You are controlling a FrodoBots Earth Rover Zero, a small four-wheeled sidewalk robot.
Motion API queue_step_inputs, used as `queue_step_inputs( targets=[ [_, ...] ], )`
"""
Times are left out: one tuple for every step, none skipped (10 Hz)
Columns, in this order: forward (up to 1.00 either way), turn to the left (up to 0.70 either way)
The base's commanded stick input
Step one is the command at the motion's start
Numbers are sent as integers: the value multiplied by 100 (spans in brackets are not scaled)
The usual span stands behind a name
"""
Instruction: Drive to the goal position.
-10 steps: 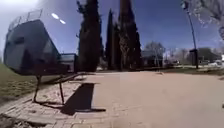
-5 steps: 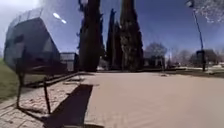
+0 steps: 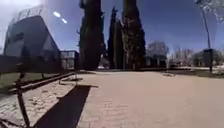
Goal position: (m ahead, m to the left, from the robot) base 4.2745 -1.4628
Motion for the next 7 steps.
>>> queue_step_inputs(
  targets=[
    [96,0],
    [96,0],
    [96,0],
    [96,0],
    [96,0],
    [96,0],
    [96,0]
  ],
)
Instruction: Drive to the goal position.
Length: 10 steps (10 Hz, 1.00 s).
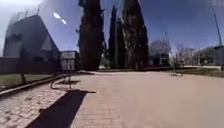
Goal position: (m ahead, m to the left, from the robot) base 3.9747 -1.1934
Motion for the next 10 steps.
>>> queue_step_inputs(
  targets=[
    [96,0],
    [96,2],
    [96,5],
    [96,7],
    [96,9],
    [96,11],
    [96,14],
    [96,15],
    [96,17],
    [96,19]
  ],
)
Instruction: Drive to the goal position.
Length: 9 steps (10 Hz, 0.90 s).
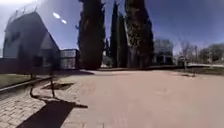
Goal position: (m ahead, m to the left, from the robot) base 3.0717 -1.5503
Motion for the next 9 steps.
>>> queue_step_inputs(
  targets=[
    [96,20],
    [96,11],
    [96,0],
    [96,0],
    [96,0],
    [96,0],
    [96,0],
    [96,0],
    [96,0]
  ],
)
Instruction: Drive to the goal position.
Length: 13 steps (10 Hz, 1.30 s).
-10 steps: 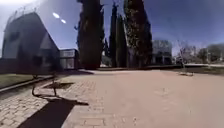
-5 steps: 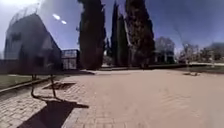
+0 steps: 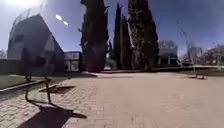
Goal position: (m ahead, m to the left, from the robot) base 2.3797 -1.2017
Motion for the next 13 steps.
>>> queue_step_inputs(
  targets=[
    [96,0],
    [96,0],
    [96,0],
    [96,0],
    [96,0],
    [96,0],
    [96,0],
    [96,0],
    [96,0],
    [96,0],
    [96,0],
    [96,0],
    [96,0]
  ],
)
